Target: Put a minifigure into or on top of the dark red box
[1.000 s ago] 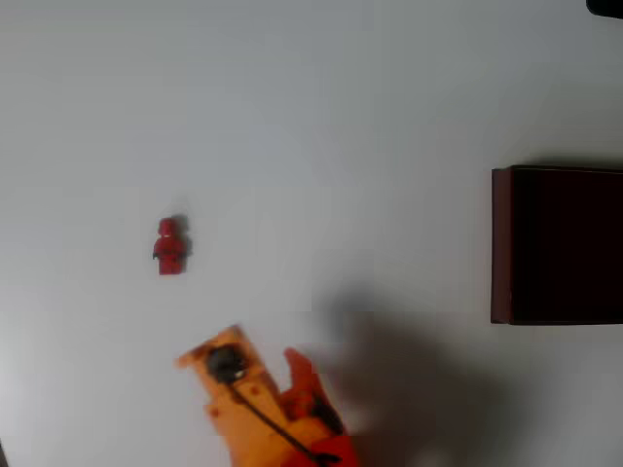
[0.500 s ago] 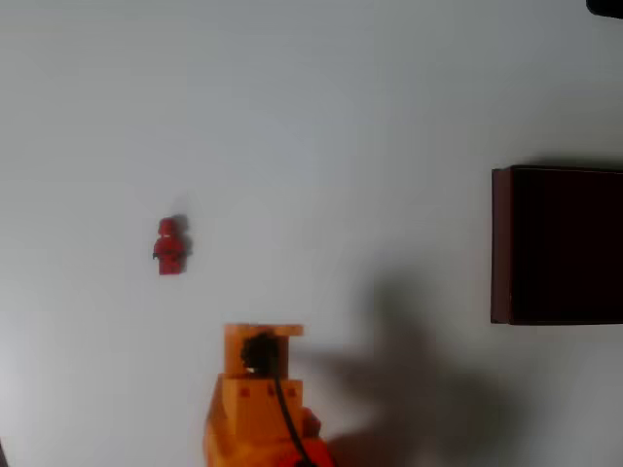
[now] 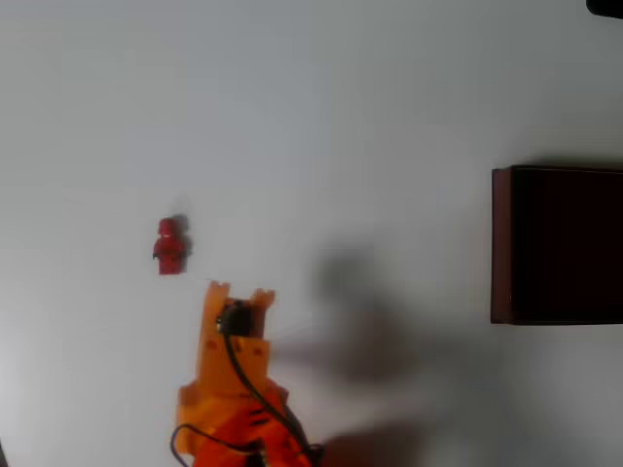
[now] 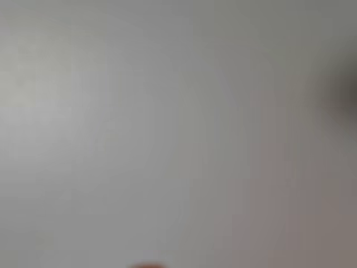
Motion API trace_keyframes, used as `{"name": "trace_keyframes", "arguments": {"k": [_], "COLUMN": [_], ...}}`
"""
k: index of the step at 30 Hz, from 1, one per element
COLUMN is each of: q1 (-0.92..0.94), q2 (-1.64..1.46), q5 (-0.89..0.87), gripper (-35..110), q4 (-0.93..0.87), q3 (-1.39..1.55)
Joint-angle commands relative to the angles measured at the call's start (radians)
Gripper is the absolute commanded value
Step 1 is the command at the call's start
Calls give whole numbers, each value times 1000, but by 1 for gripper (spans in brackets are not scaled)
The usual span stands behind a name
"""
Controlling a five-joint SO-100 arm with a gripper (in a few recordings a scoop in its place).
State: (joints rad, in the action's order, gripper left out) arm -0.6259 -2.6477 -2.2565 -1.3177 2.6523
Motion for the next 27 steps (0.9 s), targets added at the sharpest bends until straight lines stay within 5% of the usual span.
{"name": "trace_keyframes", "arguments": {"k": [1, 17, 27], "q1": [-40, -63, -48], "q2": [57, 528, 813], "q5": [-55, -89, 46], "gripper": [20, 20, 19], "q4": [38, 207, 270], "q3": [-49, -287, -463]}}
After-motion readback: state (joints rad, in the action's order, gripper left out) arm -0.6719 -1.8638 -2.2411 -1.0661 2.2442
